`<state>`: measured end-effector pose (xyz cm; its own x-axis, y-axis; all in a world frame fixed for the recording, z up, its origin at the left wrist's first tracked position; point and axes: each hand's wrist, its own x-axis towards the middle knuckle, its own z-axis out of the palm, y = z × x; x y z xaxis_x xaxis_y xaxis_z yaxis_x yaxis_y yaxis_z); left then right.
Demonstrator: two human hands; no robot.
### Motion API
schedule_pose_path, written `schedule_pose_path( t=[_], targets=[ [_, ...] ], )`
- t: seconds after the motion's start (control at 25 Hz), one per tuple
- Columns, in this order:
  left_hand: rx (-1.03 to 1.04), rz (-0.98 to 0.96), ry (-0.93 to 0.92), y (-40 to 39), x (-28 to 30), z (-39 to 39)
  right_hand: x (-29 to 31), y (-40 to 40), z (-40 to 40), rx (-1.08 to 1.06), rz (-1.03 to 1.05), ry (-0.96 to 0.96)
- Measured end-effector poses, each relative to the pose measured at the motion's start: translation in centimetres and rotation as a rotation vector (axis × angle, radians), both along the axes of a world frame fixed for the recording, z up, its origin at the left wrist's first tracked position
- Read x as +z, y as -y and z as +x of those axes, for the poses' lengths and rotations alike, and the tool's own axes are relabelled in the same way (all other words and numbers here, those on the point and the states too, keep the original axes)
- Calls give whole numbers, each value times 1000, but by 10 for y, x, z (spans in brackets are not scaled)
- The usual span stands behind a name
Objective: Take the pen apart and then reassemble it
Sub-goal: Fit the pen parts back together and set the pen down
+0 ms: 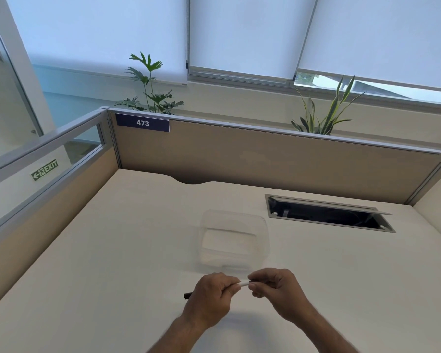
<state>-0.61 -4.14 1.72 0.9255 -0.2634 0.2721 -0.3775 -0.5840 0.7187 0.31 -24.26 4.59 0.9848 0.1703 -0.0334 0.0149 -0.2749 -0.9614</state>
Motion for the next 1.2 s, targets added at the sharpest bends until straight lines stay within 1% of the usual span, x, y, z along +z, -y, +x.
schedule_pose_path(
  t=[0.28, 0.48, 0.6, 0.72, 0.92, 1.08, 1.2],
  targets=[
    [-92, 8, -196, -5, 18, 1, -4, -3, -4, 24, 5, 22],
    [-208, -52, -478, -9, 31, 5, -4, -3, -8, 41, 35, 26],
    [-268, -62, -543, -10, 35, 6, -3, -3, -10, 44, 31, 44],
    [-242, -16, -496, -6, 37, 7, -2, -2, -9, 50, 32, 65],
    [-142, 38, -308, 2, 33, 10, -2, 0, -7, 8, 58, 81],
    [-83, 36, -141, 7, 24, 10, -1, -2, -7, -47, 74, 94],
    [-27, 35, -69, 9, 22, 9, -1, -3, -8, -70, 81, 85]
  ],
)
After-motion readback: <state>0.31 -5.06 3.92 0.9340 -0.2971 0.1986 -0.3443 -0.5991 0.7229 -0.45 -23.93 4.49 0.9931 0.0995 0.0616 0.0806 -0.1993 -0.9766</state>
